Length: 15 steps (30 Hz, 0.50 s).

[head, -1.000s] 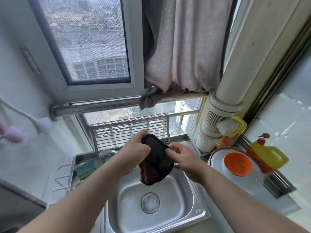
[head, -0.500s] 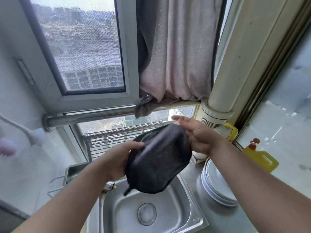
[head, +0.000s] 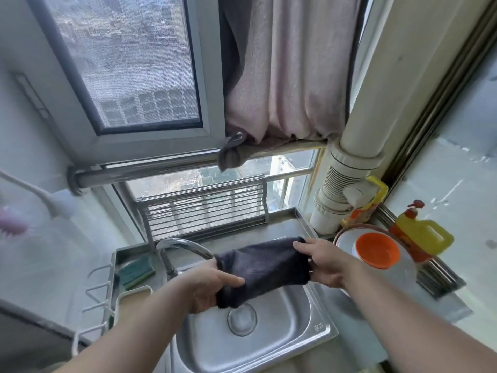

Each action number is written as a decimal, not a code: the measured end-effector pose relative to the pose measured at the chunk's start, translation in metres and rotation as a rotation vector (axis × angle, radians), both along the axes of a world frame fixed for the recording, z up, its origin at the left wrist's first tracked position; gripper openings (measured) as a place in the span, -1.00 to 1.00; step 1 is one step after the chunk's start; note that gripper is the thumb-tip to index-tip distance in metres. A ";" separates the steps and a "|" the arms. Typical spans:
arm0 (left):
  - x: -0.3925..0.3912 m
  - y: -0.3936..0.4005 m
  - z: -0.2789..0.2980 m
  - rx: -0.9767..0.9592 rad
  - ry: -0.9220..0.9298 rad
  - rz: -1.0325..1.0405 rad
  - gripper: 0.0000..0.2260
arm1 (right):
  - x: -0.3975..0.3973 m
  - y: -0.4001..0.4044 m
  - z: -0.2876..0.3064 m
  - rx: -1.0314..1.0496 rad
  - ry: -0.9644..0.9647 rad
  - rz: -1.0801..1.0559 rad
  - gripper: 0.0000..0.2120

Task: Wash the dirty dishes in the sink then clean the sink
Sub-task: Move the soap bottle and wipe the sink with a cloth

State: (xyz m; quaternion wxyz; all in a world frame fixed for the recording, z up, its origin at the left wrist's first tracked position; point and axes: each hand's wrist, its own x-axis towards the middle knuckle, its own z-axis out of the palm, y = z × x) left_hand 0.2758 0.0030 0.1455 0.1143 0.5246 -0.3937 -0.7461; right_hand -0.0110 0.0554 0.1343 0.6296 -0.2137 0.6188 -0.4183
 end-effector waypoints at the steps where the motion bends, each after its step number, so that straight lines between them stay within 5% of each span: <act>1: 0.002 0.001 -0.003 -0.028 -0.045 -0.028 -0.54 | -0.001 0.001 -0.001 -0.002 0.085 0.005 -0.82; 5: 0.006 0.004 -0.020 -0.072 -0.156 -0.052 -0.62 | -0.001 0.004 -0.006 -0.012 0.271 -0.047 -0.79; 10: 0.011 0.011 -0.038 -0.087 -0.069 0.072 -0.43 | -0.008 0.019 -0.003 -0.133 0.306 0.044 -0.59; 13: 0.009 0.019 -0.047 -0.532 -0.280 -0.128 -0.56 | -0.008 0.027 -0.003 -0.117 0.844 0.330 -0.47; 15: 0.008 0.022 -0.049 -0.876 -0.529 -0.275 -0.74 | -0.008 0.027 -0.004 -0.087 1.148 0.485 -0.59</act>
